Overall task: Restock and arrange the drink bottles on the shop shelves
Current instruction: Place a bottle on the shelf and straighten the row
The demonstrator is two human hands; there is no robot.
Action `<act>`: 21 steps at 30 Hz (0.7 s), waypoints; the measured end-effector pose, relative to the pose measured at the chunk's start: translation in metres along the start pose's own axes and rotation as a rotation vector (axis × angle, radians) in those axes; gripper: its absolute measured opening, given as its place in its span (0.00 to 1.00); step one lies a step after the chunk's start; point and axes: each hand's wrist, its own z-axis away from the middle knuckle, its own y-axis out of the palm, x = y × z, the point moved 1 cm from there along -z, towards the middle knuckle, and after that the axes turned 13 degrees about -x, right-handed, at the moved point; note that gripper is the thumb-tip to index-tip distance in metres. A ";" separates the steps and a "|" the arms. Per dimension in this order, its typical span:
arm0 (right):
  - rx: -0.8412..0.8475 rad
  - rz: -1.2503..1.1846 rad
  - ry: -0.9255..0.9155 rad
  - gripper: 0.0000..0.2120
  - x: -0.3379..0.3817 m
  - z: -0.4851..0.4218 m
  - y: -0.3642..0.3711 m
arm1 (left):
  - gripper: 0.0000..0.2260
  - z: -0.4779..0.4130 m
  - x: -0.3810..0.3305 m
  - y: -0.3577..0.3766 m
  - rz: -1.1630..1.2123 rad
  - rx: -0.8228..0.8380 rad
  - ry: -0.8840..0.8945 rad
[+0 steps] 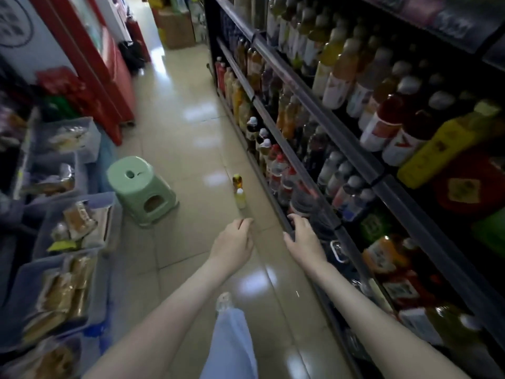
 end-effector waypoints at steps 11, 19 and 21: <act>0.109 0.091 0.164 0.24 0.066 -0.261 0.106 | 0.19 -0.284 0.141 -0.015 -0.028 0.119 -0.003; 0.274 0.163 0.284 0.26 0.010 -0.441 0.289 | 0.19 -0.420 0.275 0.140 0.091 0.175 -0.331; 0.327 0.169 0.312 0.26 -0.020 -0.476 0.353 | 0.19 -0.439 0.313 0.198 0.137 0.177 -0.411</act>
